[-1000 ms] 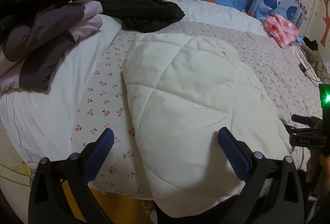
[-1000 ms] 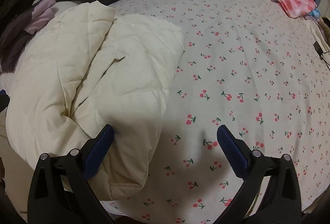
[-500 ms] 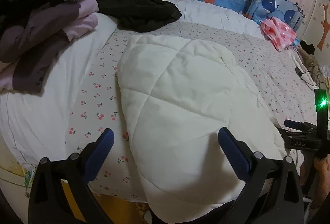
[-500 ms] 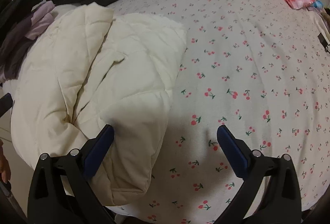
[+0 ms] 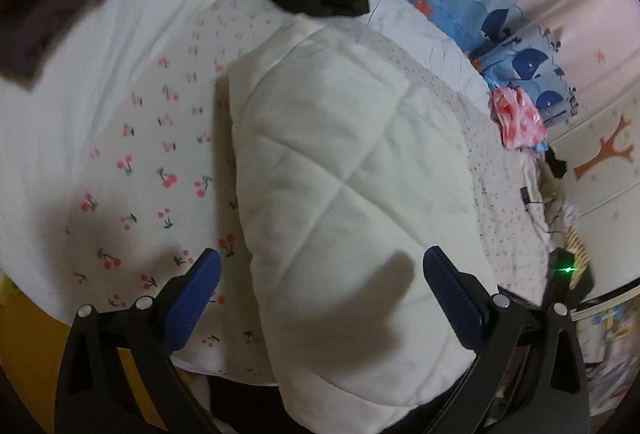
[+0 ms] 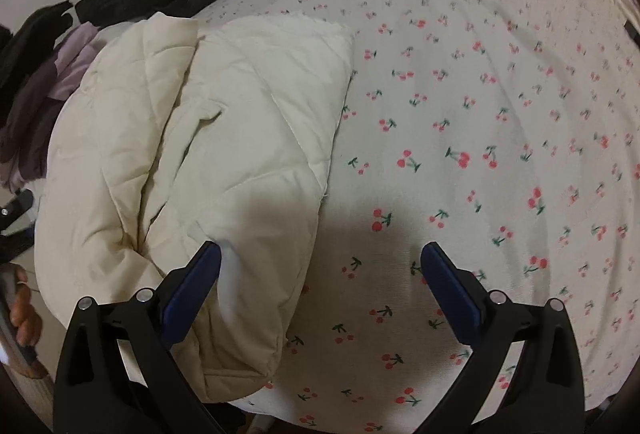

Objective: Fold large clothes

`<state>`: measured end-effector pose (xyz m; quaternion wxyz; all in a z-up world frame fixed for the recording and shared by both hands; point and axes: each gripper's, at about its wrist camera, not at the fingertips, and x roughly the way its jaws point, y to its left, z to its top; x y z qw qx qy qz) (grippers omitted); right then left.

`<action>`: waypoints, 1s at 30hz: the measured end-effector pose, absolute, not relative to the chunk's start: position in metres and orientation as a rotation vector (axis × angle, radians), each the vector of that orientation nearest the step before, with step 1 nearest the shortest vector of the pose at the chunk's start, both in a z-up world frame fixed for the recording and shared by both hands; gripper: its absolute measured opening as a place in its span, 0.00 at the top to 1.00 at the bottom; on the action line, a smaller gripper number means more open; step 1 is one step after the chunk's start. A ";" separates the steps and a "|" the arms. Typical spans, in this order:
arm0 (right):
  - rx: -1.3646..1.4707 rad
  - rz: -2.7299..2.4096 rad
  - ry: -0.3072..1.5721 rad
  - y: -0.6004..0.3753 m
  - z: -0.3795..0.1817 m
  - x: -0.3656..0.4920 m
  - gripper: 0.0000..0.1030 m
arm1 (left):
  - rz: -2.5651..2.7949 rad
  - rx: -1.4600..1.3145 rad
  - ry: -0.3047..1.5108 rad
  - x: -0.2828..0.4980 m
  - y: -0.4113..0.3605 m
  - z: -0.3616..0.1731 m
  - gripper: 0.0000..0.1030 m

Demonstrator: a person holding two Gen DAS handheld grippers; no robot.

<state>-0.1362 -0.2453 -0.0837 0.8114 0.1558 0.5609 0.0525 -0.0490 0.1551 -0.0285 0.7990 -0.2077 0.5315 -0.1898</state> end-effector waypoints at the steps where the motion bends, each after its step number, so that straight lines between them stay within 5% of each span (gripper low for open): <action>1: 0.353 0.123 1.204 -0.245 -0.086 -0.134 0.06 | -0.415 -0.466 1.152 -0.046 0.157 -0.034 0.06; 7: 0.581 0.314 1.275 -0.247 -0.105 -0.122 0.06 | -0.547 -0.579 1.238 -0.038 0.145 -0.064 0.05; 30: 0.505 0.403 1.320 -0.215 -0.115 -0.116 0.06 | -0.402 -0.226 1.121 -0.065 0.081 -0.037 0.05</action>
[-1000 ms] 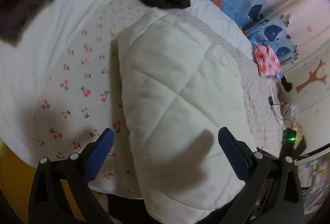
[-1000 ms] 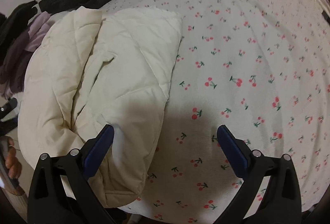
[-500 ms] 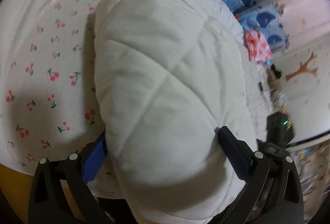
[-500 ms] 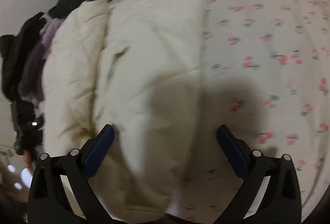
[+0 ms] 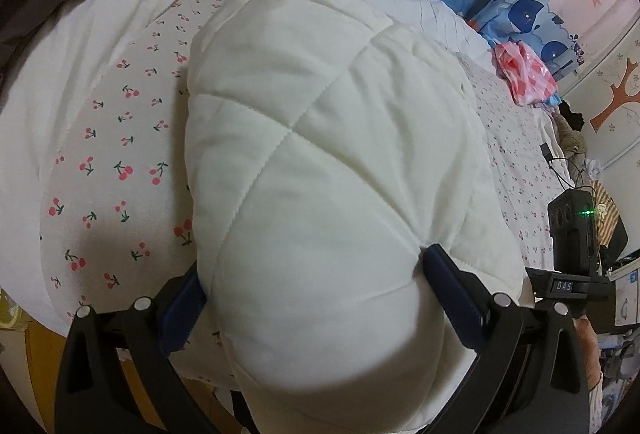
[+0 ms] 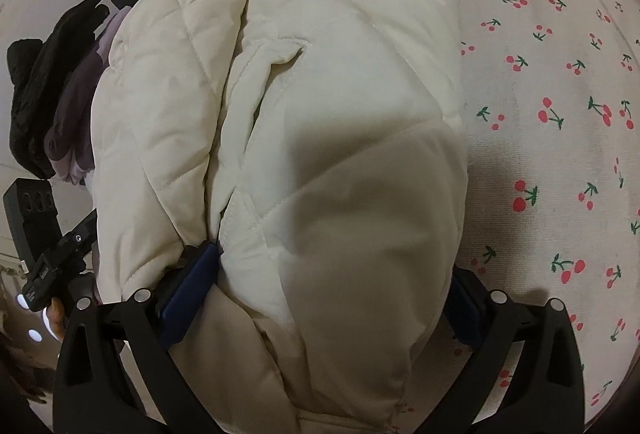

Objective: Fold large clothes

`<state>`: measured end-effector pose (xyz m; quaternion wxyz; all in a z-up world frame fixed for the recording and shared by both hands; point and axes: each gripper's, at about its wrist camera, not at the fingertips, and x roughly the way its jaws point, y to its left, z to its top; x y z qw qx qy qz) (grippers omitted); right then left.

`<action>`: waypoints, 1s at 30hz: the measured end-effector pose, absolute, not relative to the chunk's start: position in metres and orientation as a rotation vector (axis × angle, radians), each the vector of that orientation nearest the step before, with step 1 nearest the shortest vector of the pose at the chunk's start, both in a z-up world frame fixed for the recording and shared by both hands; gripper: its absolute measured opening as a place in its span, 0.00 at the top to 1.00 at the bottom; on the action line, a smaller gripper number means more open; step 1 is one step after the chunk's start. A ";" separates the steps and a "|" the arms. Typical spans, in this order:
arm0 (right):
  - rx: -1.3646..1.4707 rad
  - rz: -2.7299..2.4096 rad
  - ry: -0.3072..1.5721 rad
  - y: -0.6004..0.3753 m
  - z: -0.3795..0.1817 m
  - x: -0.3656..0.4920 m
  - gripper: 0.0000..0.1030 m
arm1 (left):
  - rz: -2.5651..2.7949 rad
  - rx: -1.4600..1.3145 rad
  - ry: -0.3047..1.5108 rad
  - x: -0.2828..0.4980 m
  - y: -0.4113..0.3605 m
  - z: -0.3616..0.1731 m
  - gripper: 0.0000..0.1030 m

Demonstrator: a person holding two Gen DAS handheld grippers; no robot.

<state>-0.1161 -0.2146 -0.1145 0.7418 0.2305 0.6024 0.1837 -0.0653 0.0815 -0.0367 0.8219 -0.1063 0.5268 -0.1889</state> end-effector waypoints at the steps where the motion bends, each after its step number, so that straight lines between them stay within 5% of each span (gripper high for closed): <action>1: 0.492 0.407 1.317 -0.213 -0.113 -0.115 0.06 | -0.403 -0.228 1.120 -0.064 0.083 -0.037 0.05; 3: 0.427 0.404 1.271 -0.207 -0.106 -0.117 0.07 | -0.404 -0.232 1.113 -0.064 0.085 -0.038 0.05; 8: 0.167 0.383 1.084 -0.176 -0.067 -0.137 0.43 | -0.386 -0.153 1.046 -0.078 0.083 -0.027 0.19; 10: 0.100 0.369 1.039 -0.169 -0.059 -0.146 0.46 | -0.371 -0.107 1.016 -0.084 0.078 -0.021 0.22; 15: 0.176 0.377 1.060 -0.181 -0.070 -0.148 0.42 | -0.359 -0.079 1.008 -0.085 0.076 -0.020 0.21; 20: 0.308 0.366 1.121 -0.194 -0.089 -0.135 0.18 | -0.346 -0.087 1.019 -0.081 0.078 -0.024 0.13; 24: 0.360 0.409 1.126 -0.197 -0.097 -0.133 0.18 | -0.331 -0.089 1.017 -0.079 0.078 -0.025 0.07; 30: 0.297 0.437 1.081 -0.190 -0.089 -0.137 0.30 | -0.331 -0.085 1.009 -0.080 0.075 -0.026 0.07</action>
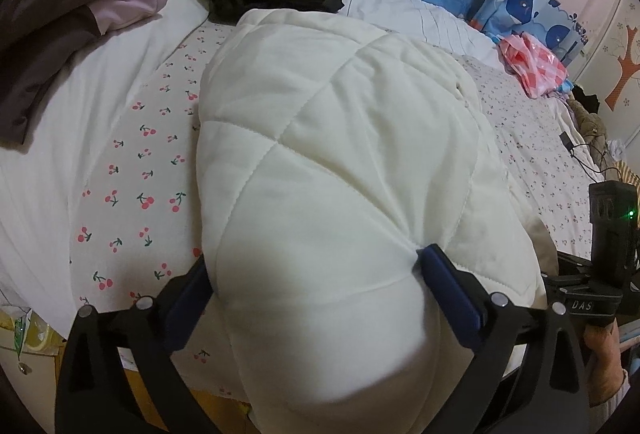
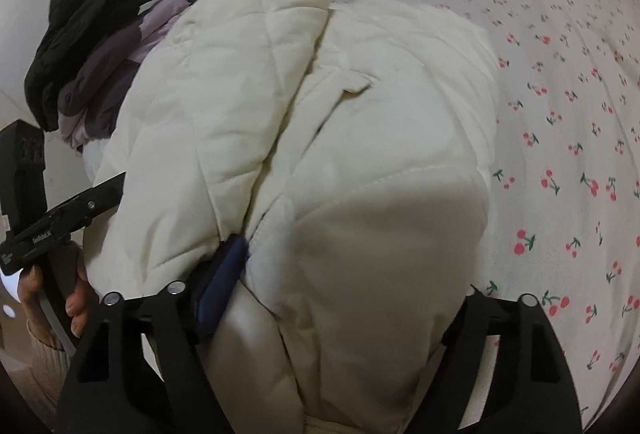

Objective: Fold large clothes

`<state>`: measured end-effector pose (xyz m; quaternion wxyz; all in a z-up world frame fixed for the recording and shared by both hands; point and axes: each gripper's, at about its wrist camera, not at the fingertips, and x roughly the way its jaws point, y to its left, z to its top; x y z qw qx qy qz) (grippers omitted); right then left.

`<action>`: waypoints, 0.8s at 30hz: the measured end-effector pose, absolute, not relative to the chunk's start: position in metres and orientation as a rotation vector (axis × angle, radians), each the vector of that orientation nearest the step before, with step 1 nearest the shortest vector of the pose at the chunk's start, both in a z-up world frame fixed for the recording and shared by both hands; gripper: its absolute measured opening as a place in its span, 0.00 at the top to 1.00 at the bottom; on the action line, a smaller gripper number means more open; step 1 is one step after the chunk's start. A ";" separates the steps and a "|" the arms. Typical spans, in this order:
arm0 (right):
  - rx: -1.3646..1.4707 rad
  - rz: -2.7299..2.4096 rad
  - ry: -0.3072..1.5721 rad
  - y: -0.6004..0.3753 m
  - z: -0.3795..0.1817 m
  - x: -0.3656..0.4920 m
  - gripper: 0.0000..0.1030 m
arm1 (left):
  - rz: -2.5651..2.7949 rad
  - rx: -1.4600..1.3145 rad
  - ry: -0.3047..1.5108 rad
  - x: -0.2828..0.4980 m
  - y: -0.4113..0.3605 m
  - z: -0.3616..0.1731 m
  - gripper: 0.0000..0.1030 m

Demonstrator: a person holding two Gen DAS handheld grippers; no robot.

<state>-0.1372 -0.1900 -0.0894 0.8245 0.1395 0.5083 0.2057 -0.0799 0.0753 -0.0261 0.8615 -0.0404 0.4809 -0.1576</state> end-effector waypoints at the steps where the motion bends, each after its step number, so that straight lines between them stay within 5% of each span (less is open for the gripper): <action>1: 0.294 0.437 1.075 -0.188 -0.088 -0.137 0.33 | -0.331 -0.085 1.007 -0.080 0.075 -0.026 0.07; 3: 0.281 0.437 1.059 -0.185 -0.085 -0.139 0.38 | -0.339 -0.082 0.992 -0.080 0.075 -0.025 0.08; 5: 0.240 0.428 1.019 -0.180 -0.075 -0.146 0.48 | -0.352 -0.075 0.966 -0.085 0.074 -0.020 0.21; 9: 0.242 0.438 0.969 -0.181 -0.060 -0.155 0.52 | -0.368 -0.076 0.936 -0.094 0.077 -0.009 0.28; 24: 0.414 0.432 1.082 -0.199 -0.095 -0.139 0.21 | -0.331 -0.077 0.972 -0.085 0.080 -0.022 0.08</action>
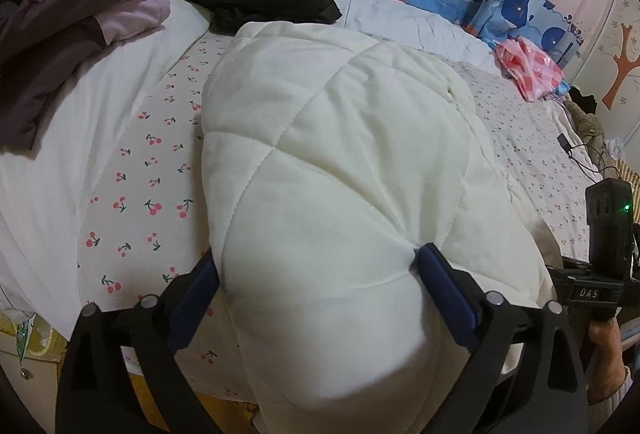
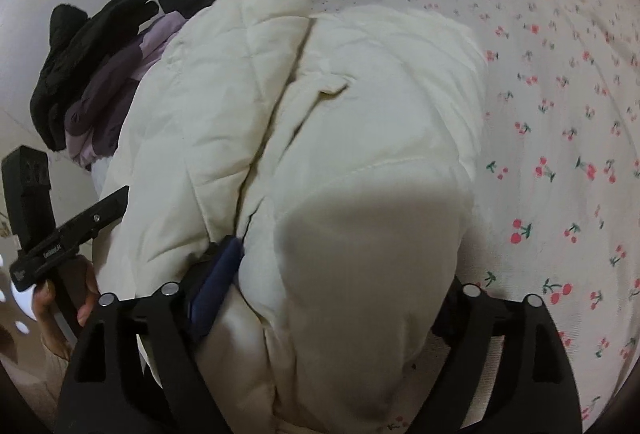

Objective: Fold large clothes

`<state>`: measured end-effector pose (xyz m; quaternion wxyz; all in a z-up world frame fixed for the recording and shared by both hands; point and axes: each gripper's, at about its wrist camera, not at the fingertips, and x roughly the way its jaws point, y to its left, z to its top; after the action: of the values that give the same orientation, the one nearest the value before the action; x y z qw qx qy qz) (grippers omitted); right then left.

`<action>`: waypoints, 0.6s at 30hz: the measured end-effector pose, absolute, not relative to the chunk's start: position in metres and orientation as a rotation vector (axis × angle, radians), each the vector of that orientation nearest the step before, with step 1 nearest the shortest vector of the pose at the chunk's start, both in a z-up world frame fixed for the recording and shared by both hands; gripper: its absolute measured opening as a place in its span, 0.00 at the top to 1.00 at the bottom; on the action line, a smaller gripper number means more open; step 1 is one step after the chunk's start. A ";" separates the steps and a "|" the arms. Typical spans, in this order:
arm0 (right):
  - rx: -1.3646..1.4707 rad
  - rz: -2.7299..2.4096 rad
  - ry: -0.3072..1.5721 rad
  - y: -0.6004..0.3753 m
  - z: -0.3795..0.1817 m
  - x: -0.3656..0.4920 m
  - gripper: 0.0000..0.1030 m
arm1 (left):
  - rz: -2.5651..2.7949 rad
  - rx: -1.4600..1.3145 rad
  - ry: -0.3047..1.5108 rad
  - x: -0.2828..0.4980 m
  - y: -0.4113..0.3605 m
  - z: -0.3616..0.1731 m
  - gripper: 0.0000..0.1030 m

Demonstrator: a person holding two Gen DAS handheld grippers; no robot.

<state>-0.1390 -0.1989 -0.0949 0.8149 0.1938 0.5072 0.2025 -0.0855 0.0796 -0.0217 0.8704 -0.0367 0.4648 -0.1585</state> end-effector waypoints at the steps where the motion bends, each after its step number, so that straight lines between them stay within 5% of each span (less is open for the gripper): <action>1: 0.422 0.434 1.084 -0.199 -0.097 -0.139 0.20 | -0.331 -0.080 0.974 -0.084 0.081 -0.022 0.07; 18: 0.451 0.431 1.096 -0.208 -0.104 -0.138 0.14 | -0.325 -0.073 0.973 -0.083 0.083 -0.022 0.07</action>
<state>-0.1381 -0.2077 -0.1043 0.8077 0.2109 0.5123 0.2015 -0.0834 0.0829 -0.0225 0.8707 -0.0348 0.4654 -0.1553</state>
